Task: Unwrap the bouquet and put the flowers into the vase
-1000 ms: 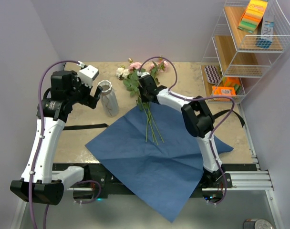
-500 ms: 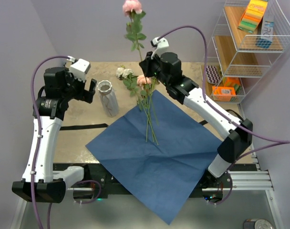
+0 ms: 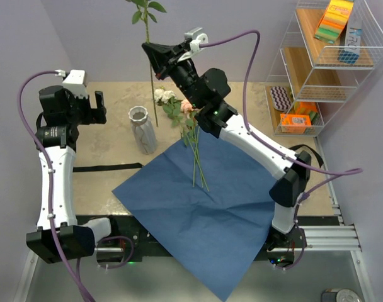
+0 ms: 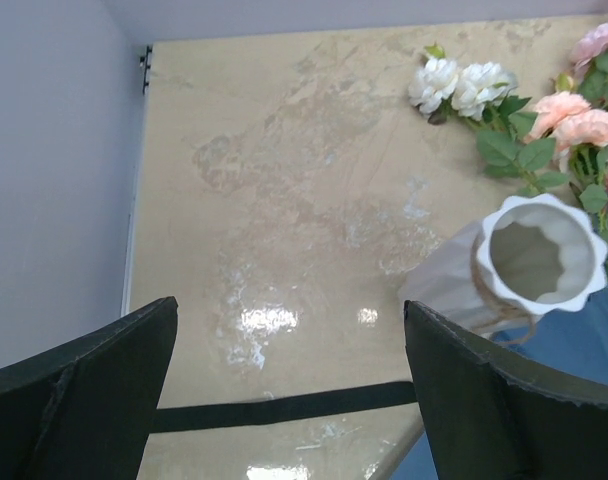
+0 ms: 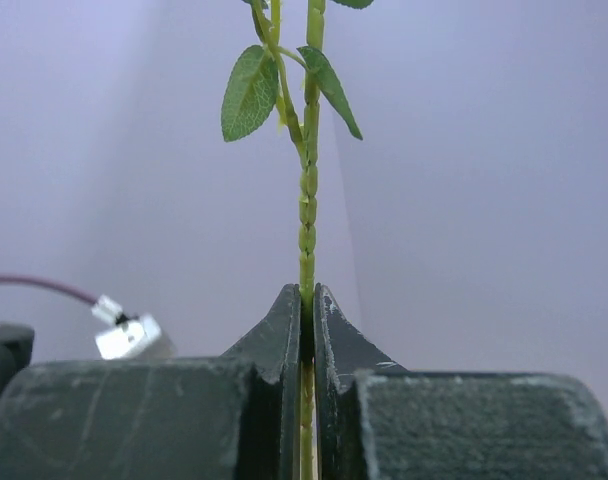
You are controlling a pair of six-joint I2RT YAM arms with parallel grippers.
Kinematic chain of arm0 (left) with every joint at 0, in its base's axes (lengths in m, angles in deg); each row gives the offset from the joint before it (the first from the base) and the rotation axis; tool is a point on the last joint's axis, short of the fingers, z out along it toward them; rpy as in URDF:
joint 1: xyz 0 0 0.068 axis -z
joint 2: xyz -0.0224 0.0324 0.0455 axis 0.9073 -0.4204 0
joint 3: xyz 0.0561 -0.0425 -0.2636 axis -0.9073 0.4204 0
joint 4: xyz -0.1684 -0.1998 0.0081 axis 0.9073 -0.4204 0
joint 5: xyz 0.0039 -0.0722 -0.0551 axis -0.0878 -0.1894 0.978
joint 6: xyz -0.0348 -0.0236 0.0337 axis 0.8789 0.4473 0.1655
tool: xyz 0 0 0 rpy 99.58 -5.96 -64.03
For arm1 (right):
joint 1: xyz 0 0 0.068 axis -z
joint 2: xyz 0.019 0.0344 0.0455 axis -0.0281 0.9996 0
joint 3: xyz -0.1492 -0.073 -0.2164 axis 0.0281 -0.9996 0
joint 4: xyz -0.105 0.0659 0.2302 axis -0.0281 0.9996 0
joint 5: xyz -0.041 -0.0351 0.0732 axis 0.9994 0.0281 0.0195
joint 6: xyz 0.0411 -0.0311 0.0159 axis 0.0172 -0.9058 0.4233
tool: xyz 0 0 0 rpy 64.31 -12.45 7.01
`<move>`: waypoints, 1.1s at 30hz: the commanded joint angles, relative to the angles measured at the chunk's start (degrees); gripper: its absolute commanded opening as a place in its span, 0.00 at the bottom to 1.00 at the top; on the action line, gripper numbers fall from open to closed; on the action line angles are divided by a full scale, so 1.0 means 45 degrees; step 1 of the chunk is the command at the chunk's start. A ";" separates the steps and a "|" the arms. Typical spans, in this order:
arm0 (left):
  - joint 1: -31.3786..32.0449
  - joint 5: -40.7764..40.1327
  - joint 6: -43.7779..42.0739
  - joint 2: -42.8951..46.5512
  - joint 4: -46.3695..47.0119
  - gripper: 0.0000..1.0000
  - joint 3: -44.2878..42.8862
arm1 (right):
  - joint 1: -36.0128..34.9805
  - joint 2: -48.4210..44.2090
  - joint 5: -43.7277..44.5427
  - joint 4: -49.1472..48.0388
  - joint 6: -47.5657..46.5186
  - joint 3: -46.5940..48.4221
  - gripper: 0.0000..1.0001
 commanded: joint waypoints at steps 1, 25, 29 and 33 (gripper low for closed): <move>-0.0872 0.1089 -0.0212 0.0119 0.0464 0.99 0.0622 | -0.0153 0.1283 -0.0514 -0.3074 -0.0318 0.1828 0.00; -0.2143 0.3221 -0.1717 0.0275 -0.0962 0.99 0.0253 | -0.0427 0.3905 -0.0320 -0.2979 -0.1470 0.2985 0.00; -0.2183 0.3319 -0.1795 0.0275 -0.1060 0.99 0.0136 | -0.0504 0.3359 -0.0048 -0.3368 -0.1490 0.1077 0.00; -0.2183 0.3436 -0.1775 0.0119 -0.1216 0.99 -0.0080 | -0.0680 0.2559 0.0344 -0.3877 -0.1588 -0.0530 0.15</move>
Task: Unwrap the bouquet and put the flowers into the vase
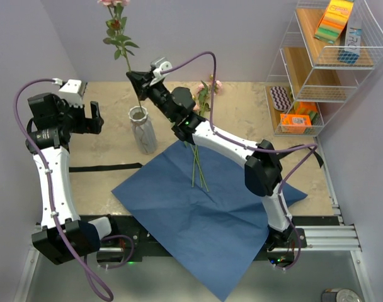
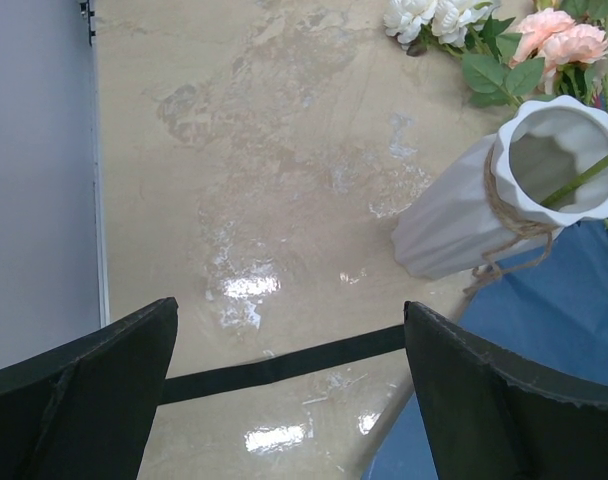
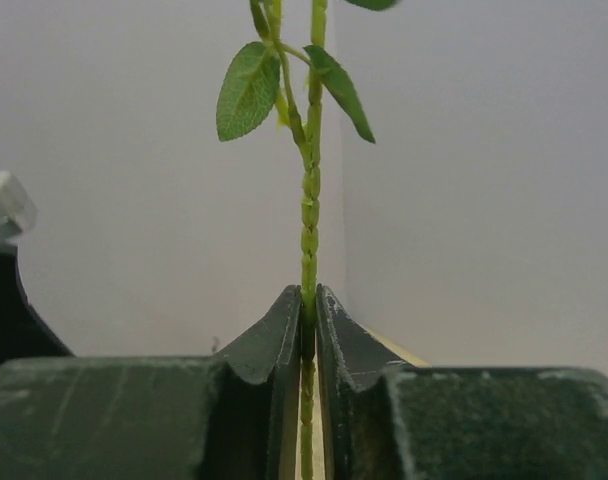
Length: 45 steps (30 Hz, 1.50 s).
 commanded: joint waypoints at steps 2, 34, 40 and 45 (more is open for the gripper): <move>-0.0119 0.0513 -0.0110 0.0032 -0.0002 0.99 -0.0770 | -0.0312 -0.1601 0.0402 -0.1478 -0.0262 -0.1717 0.27; -0.0314 0.1176 0.0321 -0.0320 -0.0373 0.99 -0.1630 | 0.2376 -0.7794 0.0520 1.2447 0.0849 -0.7244 0.65; -0.0353 0.1177 0.0204 -0.0243 -0.0510 0.99 -0.1707 | 0.2812 -0.6059 0.1554 1.2271 0.0656 -0.7465 0.55; -0.0372 0.1138 0.0047 -0.0086 -0.0588 0.99 -0.1630 | 0.2969 -0.4123 0.0991 1.1241 0.0676 -0.7054 0.46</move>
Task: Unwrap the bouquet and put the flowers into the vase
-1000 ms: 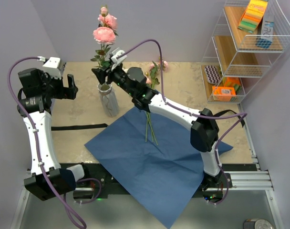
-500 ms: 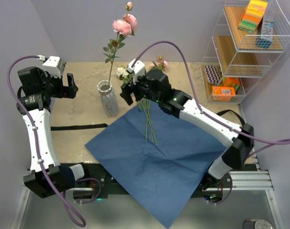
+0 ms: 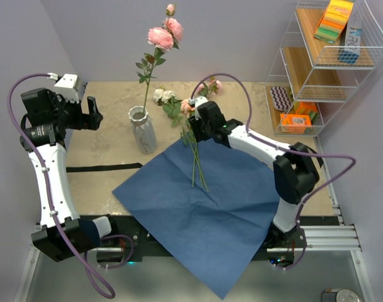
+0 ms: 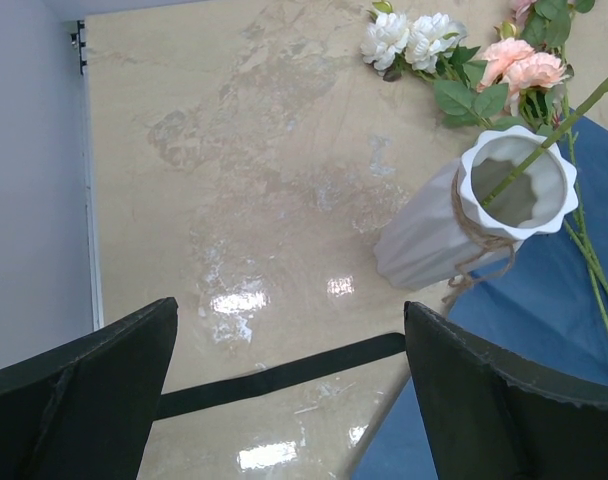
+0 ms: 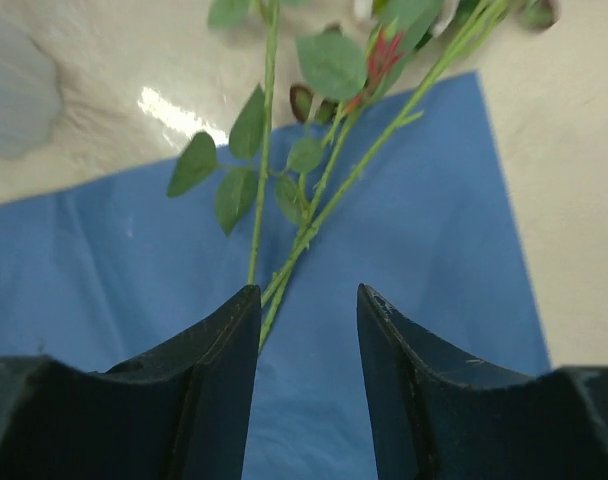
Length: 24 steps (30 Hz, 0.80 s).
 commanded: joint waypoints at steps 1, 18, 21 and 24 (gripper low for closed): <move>-0.0139 0.0273 -0.0084 0.0254 -0.0034 0.99 -0.0430 | -0.0042 0.0856 -0.0400 -0.1085 0.0215 0.0320 0.46; -0.0217 0.0176 -0.0299 0.0001 0.0336 0.99 0.0273 | -0.0140 0.3414 -0.1867 -0.2378 -0.0077 0.1177 0.44; -0.0198 0.0137 -0.0357 -0.0019 0.0376 0.99 0.0313 | -0.0178 0.3922 -0.1867 -0.2046 -0.0117 0.1800 0.44; -0.0198 0.0039 -0.0435 0.0019 0.0453 0.99 0.0391 | -0.0315 0.4392 -0.1867 -0.1751 -0.0156 0.2330 0.44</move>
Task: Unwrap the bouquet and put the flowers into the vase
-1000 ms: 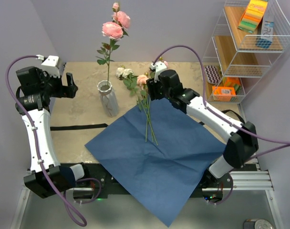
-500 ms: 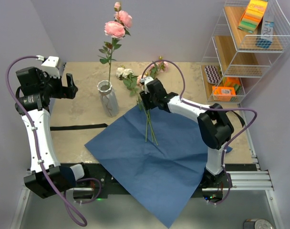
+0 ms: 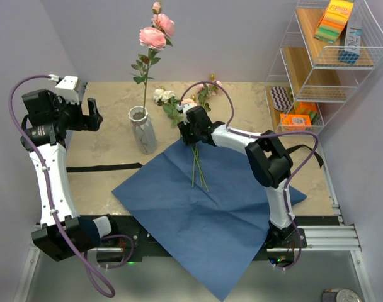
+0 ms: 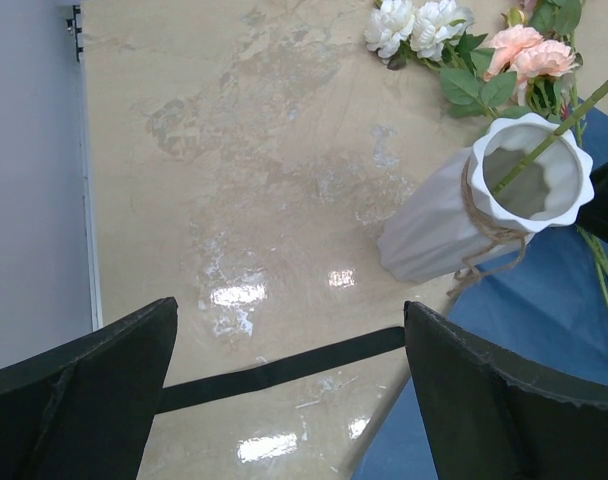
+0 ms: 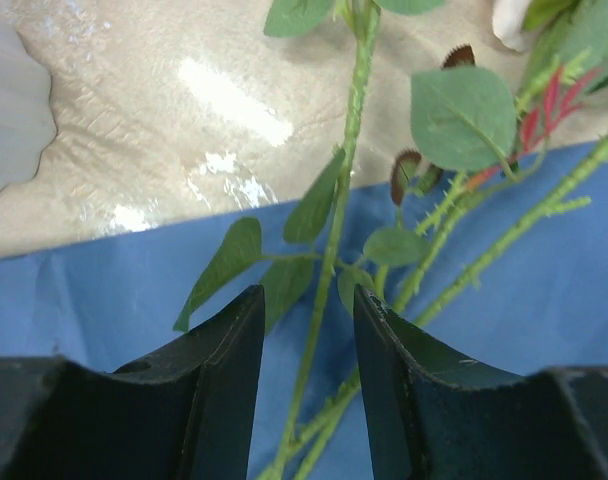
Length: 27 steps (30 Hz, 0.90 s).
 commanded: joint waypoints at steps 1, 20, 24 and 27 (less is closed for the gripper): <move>-0.0135 0.0029 -0.0333 0.0025 0.0435 0.99 0.0177 | -0.0238 0.0331 -0.0240 0.0031 -0.0185 0.1155 0.44; -0.0174 -0.0029 -0.0529 0.0434 0.0434 0.99 0.0490 | -0.0375 0.1113 -0.0045 0.0772 -0.0596 0.2288 0.39; -0.0174 -0.0088 -0.0568 0.0474 0.0395 0.99 0.0431 | -0.0375 0.1796 -0.0220 0.0832 -0.0420 0.2582 0.22; -0.0174 -0.0127 -0.0568 0.0454 0.0298 0.99 0.0392 | -0.0394 0.1915 -0.0240 0.0735 -0.0244 0.2524 0.02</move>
